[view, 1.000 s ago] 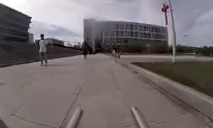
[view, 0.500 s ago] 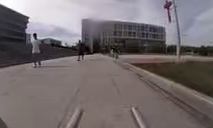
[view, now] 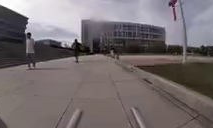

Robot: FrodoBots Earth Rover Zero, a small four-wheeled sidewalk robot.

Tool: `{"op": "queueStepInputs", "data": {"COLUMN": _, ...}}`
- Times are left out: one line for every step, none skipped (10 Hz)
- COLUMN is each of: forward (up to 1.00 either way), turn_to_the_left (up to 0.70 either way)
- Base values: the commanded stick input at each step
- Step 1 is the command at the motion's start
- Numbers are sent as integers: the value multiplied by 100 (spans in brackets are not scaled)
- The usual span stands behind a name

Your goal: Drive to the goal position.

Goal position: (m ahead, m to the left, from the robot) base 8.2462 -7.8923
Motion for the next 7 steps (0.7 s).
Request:
{"op": "queueStepInputs", "data": {"forward": 100, "turn_to_the_left": 0}}
{"op": "queueStepInputs", "data": {"forward": 100, "turn_to_the_left": 0}}
{"op": "queueStepInputs", "data": {"forward": 100, "turn_to_the_left": 0}}
{"op": "queueStepInputs", "data": {"forward": 100, "turn_to_the_left": 0}}
{"op": "queueStepInputs", "data": {"forward": 100, "turn_to_the_left": 0}}
{"op": "queueStepInputs", "data": {"forward": 100, "turn_to_the_left": 0}}
{"op": "queueStepInputs", "data": {"forward": 100, "turn_to_the_left": 0}}
